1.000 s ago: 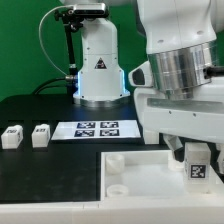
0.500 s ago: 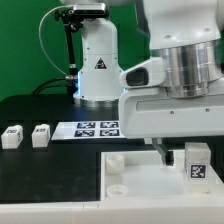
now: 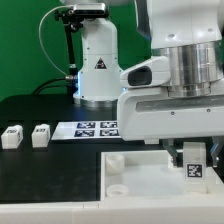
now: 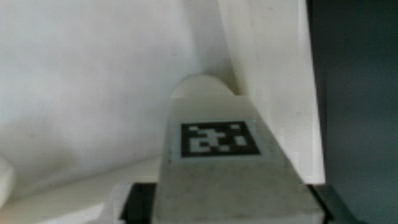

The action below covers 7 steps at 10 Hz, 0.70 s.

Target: Assemble one leg

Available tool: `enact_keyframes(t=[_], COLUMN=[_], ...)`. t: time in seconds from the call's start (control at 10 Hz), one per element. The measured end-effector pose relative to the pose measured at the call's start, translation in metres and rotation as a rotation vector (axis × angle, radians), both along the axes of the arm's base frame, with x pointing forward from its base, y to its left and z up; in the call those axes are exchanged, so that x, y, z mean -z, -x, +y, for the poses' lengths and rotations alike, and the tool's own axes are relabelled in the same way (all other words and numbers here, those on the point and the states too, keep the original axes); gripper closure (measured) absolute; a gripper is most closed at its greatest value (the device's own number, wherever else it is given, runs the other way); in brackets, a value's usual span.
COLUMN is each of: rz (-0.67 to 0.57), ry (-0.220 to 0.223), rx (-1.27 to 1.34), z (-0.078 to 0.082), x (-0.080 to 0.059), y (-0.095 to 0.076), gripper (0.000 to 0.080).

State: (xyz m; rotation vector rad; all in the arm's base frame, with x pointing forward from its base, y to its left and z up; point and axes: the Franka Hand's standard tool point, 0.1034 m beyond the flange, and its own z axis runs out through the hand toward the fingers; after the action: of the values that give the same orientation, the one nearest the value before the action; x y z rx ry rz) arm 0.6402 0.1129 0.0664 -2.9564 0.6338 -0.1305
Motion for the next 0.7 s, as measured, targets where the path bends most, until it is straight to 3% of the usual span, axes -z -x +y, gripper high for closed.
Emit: enact_keyframes(t=[0.2, 0.4, 0.7], rz=[0.023, 0.088, 0.206], ry=[-0.023, -0.069, -0.222], rx=[0.226, 0.652, 1.263], z=[-0.0015, -0.0019, -0.0022], x=[0.0003, 0.0012, 0.0019], y=[0.0002, 0.0007, 0.0010], gripper=[0.0510, 0.0510, 0.0508])
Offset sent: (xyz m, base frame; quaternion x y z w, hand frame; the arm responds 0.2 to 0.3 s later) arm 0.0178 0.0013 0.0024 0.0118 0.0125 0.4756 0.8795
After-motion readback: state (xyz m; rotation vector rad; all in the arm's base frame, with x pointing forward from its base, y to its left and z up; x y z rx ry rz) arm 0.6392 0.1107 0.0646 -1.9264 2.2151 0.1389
